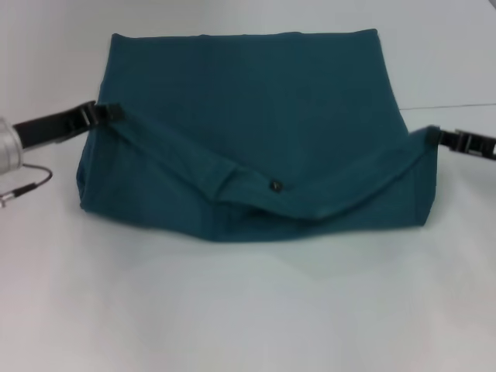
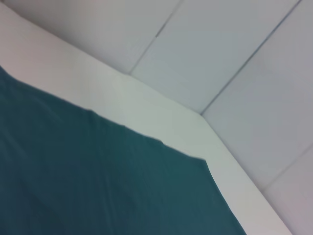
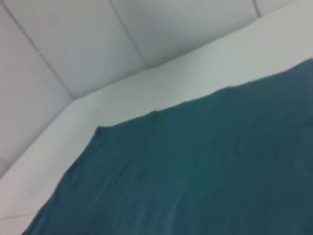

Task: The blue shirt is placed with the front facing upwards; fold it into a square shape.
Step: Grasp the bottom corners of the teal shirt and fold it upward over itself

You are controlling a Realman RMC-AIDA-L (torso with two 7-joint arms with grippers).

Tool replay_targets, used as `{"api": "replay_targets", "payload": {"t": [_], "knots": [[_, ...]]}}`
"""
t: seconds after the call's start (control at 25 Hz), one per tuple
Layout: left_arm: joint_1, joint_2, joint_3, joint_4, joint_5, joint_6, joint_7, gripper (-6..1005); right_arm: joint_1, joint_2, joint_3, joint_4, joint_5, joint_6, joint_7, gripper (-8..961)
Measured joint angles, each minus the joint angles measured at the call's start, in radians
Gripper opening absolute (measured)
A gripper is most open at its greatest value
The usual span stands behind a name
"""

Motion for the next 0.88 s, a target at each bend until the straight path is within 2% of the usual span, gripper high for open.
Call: {"api": "replay_targets", "payload": {"t": [0.4, 0.72, 0.88], "knots": [[-0.086, -0.017, 0.003, -0.065, -0.114, -0.156, 0.080, 21, 0.104, 0.001, -0.032, 0.003, 0.000, 0.195, -0.029, 30], [-0.125, -0.026, 0.003, -0.066, -0.167, -0.209, 0.088, 22, 0.143, -0.022, -0.054, 0.004, 0.000, 0.247, -0.004, 30], [-0.126, -0.043, 0.003, -0.067, -0.177, -0.260, 0.103, 21, 0.149, -0.024, -0.057, 0.031, 0.001, 0.290, -0.011, 30]]}}
